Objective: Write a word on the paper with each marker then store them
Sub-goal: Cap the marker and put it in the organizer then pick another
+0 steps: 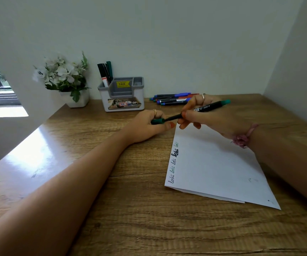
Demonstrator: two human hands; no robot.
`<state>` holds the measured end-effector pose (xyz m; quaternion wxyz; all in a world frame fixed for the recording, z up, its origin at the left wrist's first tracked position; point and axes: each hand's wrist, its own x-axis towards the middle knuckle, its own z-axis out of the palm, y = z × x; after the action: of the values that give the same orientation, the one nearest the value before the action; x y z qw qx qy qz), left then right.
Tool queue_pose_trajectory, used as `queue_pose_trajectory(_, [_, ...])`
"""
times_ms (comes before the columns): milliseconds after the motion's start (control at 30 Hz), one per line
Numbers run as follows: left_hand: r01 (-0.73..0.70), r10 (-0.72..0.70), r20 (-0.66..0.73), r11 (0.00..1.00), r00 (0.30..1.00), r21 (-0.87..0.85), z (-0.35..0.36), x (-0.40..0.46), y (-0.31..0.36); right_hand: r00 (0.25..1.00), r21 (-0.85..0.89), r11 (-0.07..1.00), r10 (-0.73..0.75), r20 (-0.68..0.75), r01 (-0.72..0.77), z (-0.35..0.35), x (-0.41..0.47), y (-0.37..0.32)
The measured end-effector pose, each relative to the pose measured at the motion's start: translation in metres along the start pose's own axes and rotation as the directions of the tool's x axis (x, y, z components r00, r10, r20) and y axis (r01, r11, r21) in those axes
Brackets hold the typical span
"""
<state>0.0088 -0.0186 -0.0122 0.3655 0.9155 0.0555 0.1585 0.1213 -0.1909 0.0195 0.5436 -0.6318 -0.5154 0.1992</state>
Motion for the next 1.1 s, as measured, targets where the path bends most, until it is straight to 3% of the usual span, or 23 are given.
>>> queue_pose_trajectory(267, [-0.004, 0.003, -0.007, 1.0, 1.0, -0.021, 0.001, -0.001, 0.006, 0.994, -0.243, 0.963, -0.109, 0.028, 0.113, 0.005, -0.002, 0.003])
queue_pose_trajectory(333, [-0.027, 0.027, -0.001, 0.994, 1.0, -0.103, 0.003, -0.003, 0.011, 0.99, -0.199, 0.97, -0.144, 0.006, 0.143, 0.01, 0.001, 0.001])
queue_pose_trajectory(500, [-0.003, -0.012, -0.029, 0.884, 1.0, -0.467, -0.003, -0.006, 0.012, 0.995, 0.14, 0.988, 0.061, 0.073, -0.071, 0.0, 0.002, -0.002])
queue_pose_trajectory(600, [0.032, -0.121, -0.109, 0.801, 0.987, -0.598, -0.007, -0.003, 0.014, 0.993, 0.164, 0.982, 0.1, -0.056, -0.09, -0.007, 0.002, 0.003])
queue_pose_trajectory(733, [0.012, -0.183, -0.191, 0.754, 0.964, -0.657, -0.006, 0.001, 0.014, 0.961, 0.066, 0.996, 0.079, -0.264, -0.064, -0.011, 0.004, 0.004])
queue_pose_trajectory(867, [0.042, -0.225, -0.184, 0.733, 0.957, -0.679, -0.001, 0.004, 0.013, 0.958, 0.056, 0.998, 0.023, -0.287, -0.007, -0.01, 0.001, 0.013])
queue_pose_trajectory(1100, [0.079, -0.213, -0.174, 0.82, 0.961, -0.566, 0.003, 0.005, 0.018, 0.958, -0.016, 1.0, 0.005, -0.287, -0.01, -0.009, 0.004, 0.024])
